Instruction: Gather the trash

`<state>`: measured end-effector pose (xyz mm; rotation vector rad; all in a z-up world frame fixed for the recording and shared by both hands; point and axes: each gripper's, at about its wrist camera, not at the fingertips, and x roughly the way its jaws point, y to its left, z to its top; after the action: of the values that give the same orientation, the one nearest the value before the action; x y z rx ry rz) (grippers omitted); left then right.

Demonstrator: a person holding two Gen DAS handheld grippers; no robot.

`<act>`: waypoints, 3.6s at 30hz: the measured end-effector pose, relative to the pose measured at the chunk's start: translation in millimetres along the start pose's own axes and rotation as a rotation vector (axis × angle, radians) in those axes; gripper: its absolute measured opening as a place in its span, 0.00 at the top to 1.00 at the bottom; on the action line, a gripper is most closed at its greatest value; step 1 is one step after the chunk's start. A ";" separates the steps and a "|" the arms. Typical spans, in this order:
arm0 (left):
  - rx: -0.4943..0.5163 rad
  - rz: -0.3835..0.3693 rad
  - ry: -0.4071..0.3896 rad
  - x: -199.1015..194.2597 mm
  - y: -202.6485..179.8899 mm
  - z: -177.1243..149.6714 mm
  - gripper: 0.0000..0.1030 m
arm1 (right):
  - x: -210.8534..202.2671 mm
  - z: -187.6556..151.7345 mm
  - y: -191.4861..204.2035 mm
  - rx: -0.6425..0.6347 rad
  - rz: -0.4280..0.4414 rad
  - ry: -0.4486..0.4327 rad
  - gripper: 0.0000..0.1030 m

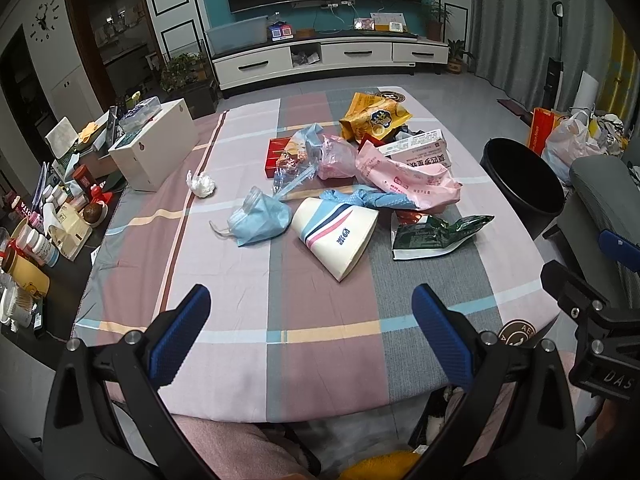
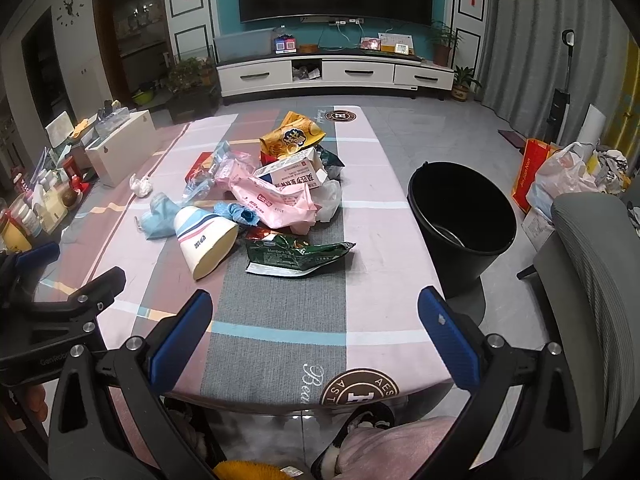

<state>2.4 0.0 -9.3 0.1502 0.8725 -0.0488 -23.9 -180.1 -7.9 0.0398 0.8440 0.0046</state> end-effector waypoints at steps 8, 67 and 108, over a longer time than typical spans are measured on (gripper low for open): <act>0.001 0.000 0.004 1.3 -0.7 -0.4 0.03 | -0.4 -0.2 0.1 0.004 -0.001 0.004 0.02; -0.184 -0.350 0.097 70.0 31.3 -10.5 0.03 | 66.8 -25.7 -12.9 -0.098 0.056 0.052 0.02; -0.339 -0.524 0.160 196.4 36.9 25.8 0.57 | 175.2 -6.8 15.6 -0.428 0.271 0.089 0.63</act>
<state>152.0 36.2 -139.3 -0.3997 1.0483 -0.3796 87.6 -160.8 -142.8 -0.2504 0.9061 0.4440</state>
